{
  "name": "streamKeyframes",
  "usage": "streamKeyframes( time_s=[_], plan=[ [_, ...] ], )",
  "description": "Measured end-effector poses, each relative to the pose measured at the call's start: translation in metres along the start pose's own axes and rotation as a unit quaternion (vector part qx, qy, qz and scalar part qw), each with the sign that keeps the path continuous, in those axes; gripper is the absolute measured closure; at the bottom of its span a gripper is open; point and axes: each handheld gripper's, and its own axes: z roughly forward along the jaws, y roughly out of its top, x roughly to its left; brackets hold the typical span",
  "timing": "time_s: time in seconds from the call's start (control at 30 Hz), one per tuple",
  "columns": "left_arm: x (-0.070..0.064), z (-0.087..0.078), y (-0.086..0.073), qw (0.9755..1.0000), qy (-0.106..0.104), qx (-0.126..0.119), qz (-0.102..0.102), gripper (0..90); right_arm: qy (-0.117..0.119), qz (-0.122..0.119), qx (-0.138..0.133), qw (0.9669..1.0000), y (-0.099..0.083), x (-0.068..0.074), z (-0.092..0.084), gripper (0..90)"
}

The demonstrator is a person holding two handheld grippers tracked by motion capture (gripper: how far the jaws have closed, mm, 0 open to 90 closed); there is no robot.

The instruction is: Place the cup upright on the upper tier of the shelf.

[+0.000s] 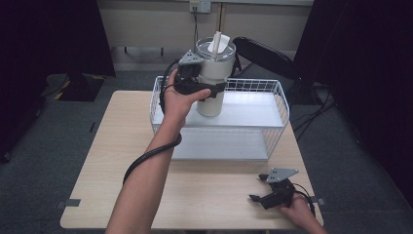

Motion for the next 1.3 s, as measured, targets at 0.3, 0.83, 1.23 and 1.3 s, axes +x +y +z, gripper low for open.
streamKeyframes(
  time_s=[0.3, 0.83, 1.23, 1.3],
  plan=[
    [0.0, -0.005, -0.003, 1.0, -0.002, 0.001, 0.005, 8.9, 0.0, 0.0, 0.0, 1.0, 0.0, 0.0, 0.0, 12.5],
    [-0.002, -0.007, -0.008, 0.9999, -0.001, -0.008, 0.007, 8.5, 0.0, 0.0, 0.0, 1.0, 0.0, 0.0, 0.0, 12.5],
    [-0.001, -0.01, -0.017, 0.9999, -0.002, -0.005, -0.011, 7.6, 0.0, 0.0, 0.0, 1.0, 0.0, 0.0, 0.0, 12.4],
    [-0.001, -0.01, -0.017, 1.0, -0.003, -0.001, -0.008, 7.6, 0.0, 0.0, 0.0, 1.0, 0.0, 0.0, 0.0, 12.4]
  ],
)
